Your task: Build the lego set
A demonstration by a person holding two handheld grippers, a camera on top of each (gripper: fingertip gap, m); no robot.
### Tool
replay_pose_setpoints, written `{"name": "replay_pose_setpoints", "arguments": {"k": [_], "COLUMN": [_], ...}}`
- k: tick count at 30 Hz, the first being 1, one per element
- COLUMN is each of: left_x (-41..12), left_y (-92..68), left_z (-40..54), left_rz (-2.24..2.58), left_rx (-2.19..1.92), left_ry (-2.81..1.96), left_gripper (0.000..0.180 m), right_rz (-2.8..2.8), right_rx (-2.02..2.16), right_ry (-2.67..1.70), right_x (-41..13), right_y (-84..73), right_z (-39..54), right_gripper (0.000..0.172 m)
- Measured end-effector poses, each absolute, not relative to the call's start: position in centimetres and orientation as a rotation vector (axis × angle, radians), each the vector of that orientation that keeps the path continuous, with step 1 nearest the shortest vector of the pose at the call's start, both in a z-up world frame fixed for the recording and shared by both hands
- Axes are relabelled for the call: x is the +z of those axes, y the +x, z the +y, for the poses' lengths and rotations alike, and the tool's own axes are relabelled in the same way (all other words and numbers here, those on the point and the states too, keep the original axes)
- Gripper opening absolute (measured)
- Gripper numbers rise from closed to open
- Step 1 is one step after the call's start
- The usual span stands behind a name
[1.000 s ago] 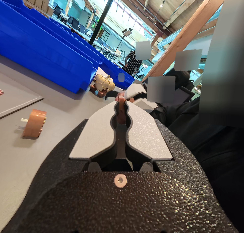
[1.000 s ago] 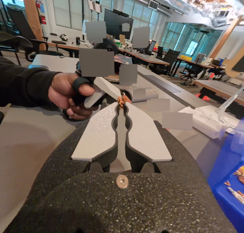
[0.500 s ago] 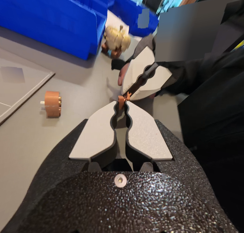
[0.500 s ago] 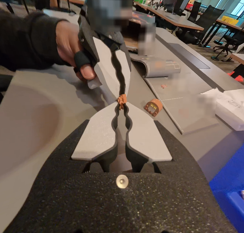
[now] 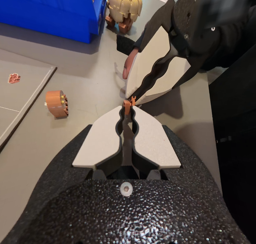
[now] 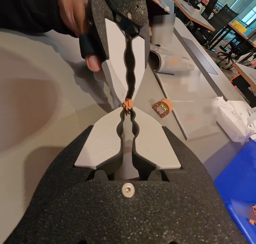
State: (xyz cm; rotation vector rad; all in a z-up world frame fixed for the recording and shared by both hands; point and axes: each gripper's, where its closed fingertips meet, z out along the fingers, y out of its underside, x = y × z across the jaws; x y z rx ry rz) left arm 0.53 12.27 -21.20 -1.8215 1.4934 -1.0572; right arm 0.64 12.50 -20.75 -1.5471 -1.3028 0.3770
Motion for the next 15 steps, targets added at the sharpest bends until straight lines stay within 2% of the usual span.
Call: {"name": "replay_pose_setpoints", "arguments": {"k": [15], "left_x": [-20.9], "left_y": [0.4], "left_z": [10.9], "left_rz": [1.598], "left_rx": [-1.236], "left_ry": [-1.784], "left_gripper": [0.009], "right_rz": [-1.421], "right_rx": [0.321], "right_ry": [-1.543], "right_x": [-22.1], "right_y": [0.3], "right_z": [11.8], "right_gripper": [0.006]}}
